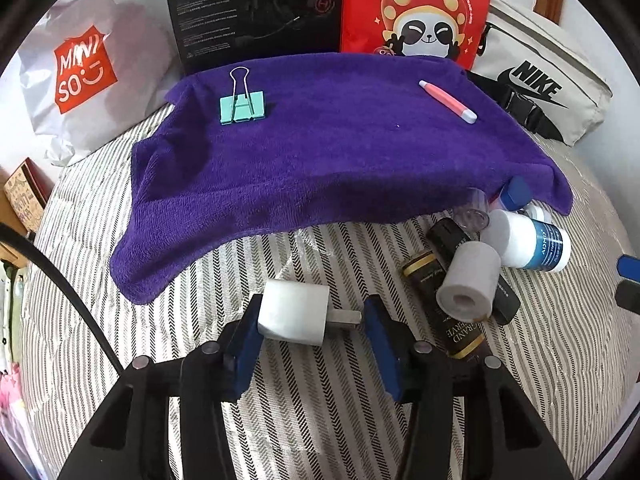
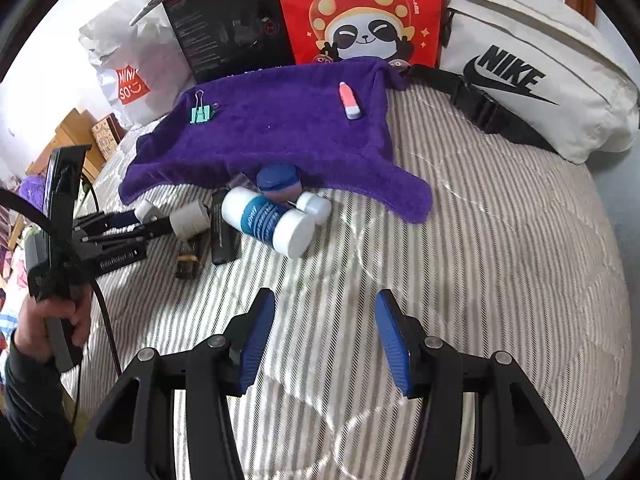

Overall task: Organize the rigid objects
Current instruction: 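Lower the right gripper onto the small white-capped jar and close it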

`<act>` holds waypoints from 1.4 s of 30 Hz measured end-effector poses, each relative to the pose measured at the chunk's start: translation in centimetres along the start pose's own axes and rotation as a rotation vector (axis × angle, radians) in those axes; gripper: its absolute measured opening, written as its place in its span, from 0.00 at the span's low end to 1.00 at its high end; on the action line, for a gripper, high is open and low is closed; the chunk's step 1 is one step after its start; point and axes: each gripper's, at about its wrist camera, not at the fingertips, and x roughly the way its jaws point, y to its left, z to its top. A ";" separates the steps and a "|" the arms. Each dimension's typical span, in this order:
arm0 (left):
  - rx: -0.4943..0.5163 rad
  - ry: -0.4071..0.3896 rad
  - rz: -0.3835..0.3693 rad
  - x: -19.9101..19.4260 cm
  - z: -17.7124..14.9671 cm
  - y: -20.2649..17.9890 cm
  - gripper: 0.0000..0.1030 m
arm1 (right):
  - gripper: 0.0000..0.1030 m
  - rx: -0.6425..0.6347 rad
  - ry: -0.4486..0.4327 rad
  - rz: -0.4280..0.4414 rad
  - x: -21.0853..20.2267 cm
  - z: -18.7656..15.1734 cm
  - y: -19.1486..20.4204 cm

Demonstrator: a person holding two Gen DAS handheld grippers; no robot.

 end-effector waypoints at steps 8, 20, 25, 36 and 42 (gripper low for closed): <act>-0.015 0.025 0.005 -1.1 -1.7 2.1 0.42 | 0.50 -0.018 -0.021 -0.002 1.8 2.4 0.7; -0.034 -0.051 0.018 -1.5 -3.0 2.4 0.43 | 0.49 -0.050 -0.011 -0.063 6.0 4.7 -2.2; -0.035 -0.057 0.019 -1.5 -3.0 2.4 0.43 | 0.48 -0.086 0.002 -0.067 6.9 4.9 -1.8; -0.032 -0.047 0.024 -1.4 -2.9 2.3 0.43 | 0.47 -0.141 0.020 -0.032 7.6 4.9 -1.0; -0.029 -0.046 0.023 -1.4 -2.9 2.3 0.43 | 0.47 -0.143 0.019 0.062 8.3 5.3 -0.4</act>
